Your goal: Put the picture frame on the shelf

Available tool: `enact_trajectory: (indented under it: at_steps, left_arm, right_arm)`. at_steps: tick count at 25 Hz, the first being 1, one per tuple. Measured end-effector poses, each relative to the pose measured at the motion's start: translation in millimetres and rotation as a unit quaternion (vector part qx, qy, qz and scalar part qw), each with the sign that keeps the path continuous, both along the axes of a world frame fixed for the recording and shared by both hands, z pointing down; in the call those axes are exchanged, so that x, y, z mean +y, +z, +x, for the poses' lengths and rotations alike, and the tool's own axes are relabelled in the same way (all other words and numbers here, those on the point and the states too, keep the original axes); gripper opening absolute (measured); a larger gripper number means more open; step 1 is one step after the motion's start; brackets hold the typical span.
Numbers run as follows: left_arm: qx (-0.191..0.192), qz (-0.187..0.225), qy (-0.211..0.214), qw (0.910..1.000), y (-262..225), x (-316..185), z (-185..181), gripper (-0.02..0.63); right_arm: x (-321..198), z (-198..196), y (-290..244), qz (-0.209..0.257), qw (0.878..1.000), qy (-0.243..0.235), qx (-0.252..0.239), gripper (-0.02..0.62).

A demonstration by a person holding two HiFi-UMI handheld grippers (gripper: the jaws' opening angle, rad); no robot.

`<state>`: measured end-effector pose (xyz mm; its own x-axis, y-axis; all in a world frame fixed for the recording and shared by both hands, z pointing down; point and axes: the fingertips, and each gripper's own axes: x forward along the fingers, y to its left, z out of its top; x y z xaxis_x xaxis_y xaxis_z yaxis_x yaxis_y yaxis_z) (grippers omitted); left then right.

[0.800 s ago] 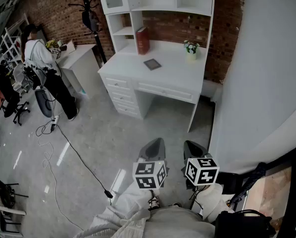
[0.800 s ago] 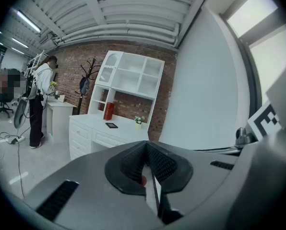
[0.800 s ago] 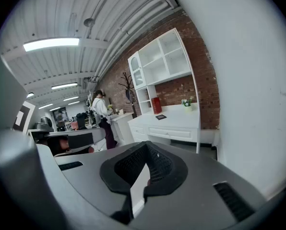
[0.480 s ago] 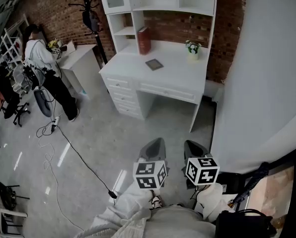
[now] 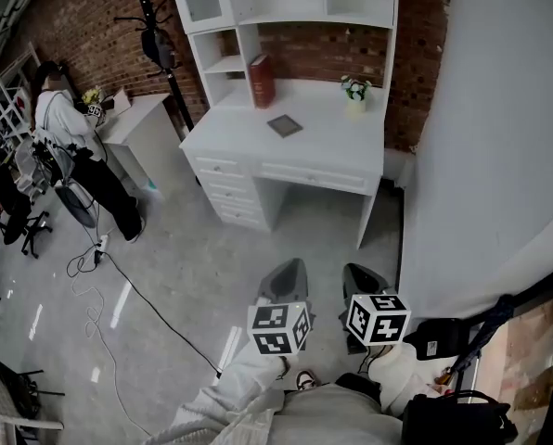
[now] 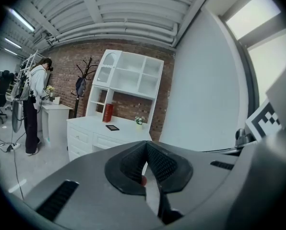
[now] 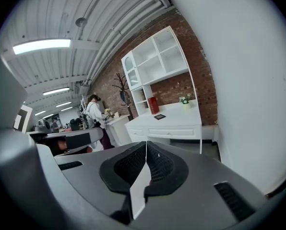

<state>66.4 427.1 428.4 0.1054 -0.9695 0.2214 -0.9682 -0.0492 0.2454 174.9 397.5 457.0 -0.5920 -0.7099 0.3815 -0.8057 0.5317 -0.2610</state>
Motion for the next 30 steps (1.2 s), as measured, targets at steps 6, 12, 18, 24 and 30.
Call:
enact_trajectory:
  at_steps: [6,12,18,24,30]
  left_arm:
    - [0.003,-0.01,0.022,0.9997,12,-12,1,0.008]
    - [0.002,-0.017,0.035,0.9992,25,-42,12,0.008]
    - [-0.005,-0.022,0.018,0.9996,30,-102,6,0.008]
    - [-0.012,-0.013,-0.006,0.9998,17,-167,-1,0.008]
    - [-0.014,-0.022,-0.021,0.9994,17,-222,1,0.008]
  right_arm:
    - [-3,7,18,-0.023,0.999,0.024,0.001,0.025]
    - [-32,14,29,-0.031,0.999,0.034,-0.001,0.025]
    - [-97,4,36,-0.039,0.999,0.013,-0.01,0.025]
    - [-168,-4,21,-0.03,0.999,-0.008,-0.015,0.025]
    - [-230,1,20,-0.041,0.999,-0.016,-0.014,0.025]
